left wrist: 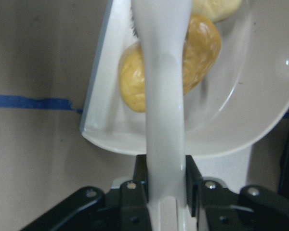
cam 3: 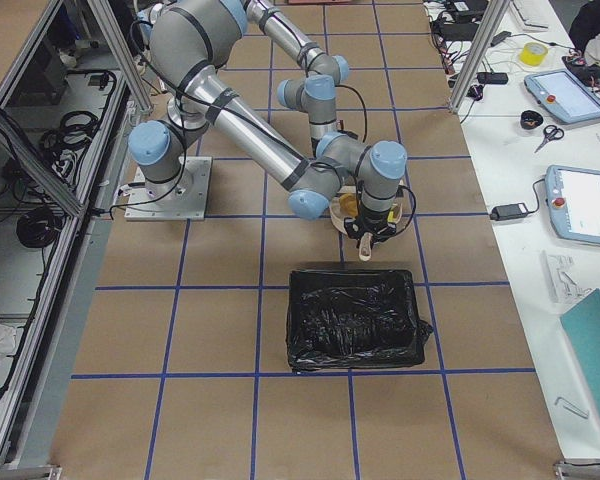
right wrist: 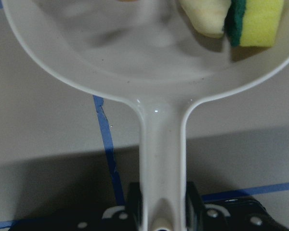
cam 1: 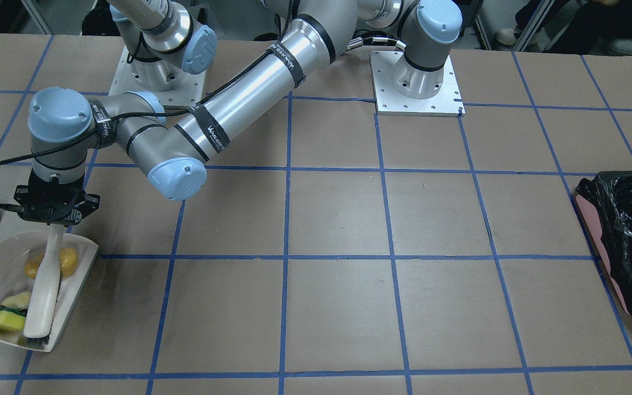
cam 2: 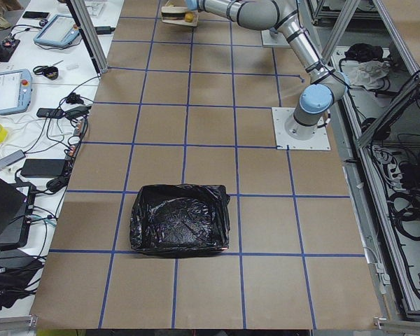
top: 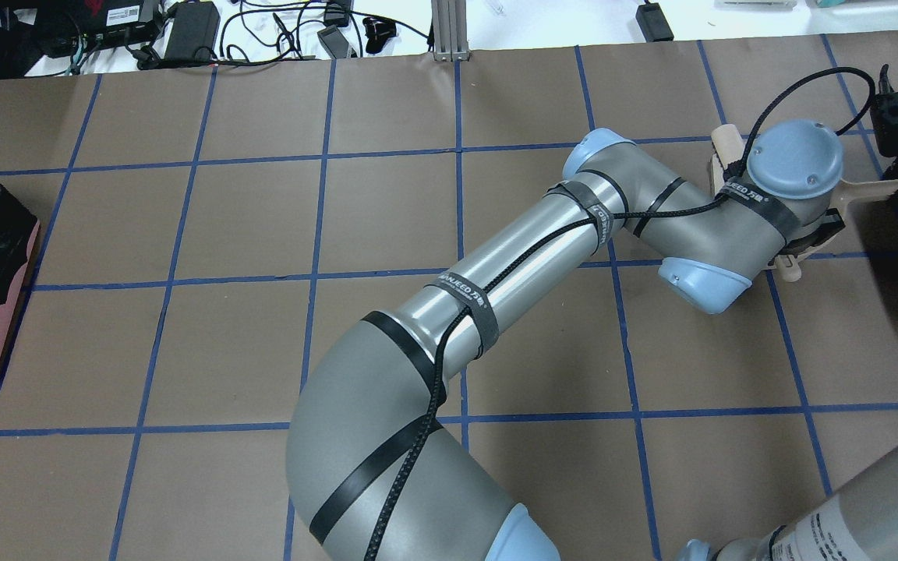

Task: Sweep and dump trash in nearest bin
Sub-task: 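Keep sweeping the potato and sponge into the dustpan with the left gripper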

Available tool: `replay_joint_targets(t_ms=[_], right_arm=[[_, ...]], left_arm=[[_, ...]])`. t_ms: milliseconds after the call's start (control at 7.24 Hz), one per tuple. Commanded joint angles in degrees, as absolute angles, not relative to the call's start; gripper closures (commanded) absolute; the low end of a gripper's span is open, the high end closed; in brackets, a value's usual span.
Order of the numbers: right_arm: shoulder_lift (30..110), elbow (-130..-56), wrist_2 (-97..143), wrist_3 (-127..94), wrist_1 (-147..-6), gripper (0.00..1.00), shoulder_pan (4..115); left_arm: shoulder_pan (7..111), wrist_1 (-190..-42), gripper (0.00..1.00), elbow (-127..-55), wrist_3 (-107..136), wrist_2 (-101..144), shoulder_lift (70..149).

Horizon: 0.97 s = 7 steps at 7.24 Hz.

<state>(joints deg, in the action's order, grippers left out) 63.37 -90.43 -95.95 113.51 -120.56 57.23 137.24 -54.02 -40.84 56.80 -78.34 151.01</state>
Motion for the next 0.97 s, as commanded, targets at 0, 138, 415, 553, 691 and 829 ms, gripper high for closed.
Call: replay_joint_targets(t_ms=[0,138,415,553,691,829], right_arm=[[63.72,-90.26,-95.36,113.03,-119.88,1.00,57.13],[63.81,-90.09,-95.36,113.03,-119.71,1.00,56.78],[65.55,-89.74,-95.10,112.94,-118.57,1.00,56.25],[67.22,-89.56,-89.88,112.68,-116.65,1.00,54.86],[67.58,-89.47,-87.13,112.59,-111.85,1.00,52.49],[67.67,-89.39,-85.45,112.67,-111.36,1.00,51.77]], left_arm=[[135.63,-54.23,1.00,-42.09,53.71,-78.31,149.51],[134.92,-54.32,1.00,-42.80,54.57,-77.88,148.46],[131.33,-61.63,1.00,-42.89,56.34,-75.68,143.90],[129.31,-64.31,1.00,-43.59,52.60,-75.85,141.35],[125.81,-68.95,1.00,-45.59,47.77,-76.20,139.15],[121.77,-70.65,1.00,-49.79,42.24,-76.38,136.35]])
